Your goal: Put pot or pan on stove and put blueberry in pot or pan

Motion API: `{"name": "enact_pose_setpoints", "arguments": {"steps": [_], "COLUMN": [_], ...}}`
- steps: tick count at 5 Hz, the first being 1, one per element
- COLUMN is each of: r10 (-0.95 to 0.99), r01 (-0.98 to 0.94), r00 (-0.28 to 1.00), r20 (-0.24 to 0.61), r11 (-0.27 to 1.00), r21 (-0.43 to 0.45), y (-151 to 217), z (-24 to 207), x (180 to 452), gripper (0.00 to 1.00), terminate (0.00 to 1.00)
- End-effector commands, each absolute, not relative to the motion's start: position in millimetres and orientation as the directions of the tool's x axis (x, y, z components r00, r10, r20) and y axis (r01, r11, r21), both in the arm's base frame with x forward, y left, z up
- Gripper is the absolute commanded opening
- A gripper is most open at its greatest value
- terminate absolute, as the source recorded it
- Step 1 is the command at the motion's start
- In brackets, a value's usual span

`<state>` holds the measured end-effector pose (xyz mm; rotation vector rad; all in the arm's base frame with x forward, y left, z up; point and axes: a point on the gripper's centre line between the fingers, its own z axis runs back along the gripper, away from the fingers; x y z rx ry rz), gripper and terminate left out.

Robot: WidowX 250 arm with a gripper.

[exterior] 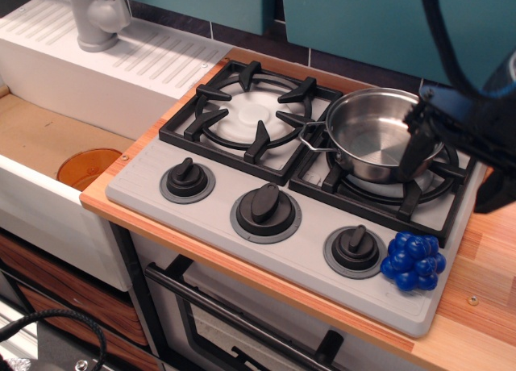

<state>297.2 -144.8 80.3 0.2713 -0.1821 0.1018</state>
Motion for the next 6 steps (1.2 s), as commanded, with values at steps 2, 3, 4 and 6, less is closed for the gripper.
{"name": "enact_pose_setpoints", "arguments": {"steps": [2,3,4,6], "r10": [0.083,0.090,0.094,0.087], "r01": [-0.156,-0.169,-0.179,-0.180], "r00": [0.949,0.941,0.934,0.921], "r20": [0.304,0.325,0.344,0.381], "r11": [0.962,0.959,0.958,0.959], "r21": [0.222,0.227,0.225,0.217], "y": [-148.6,-147.4,-148.8,-150.5], "z": [77.6,68.8,57.4,37.4], "x": [281.2,270.1,263.2,261.3], "gripper": [1.00,1.00,1.00,1.00], "terminate": [0.00,0.00,0.00,0.00]}}
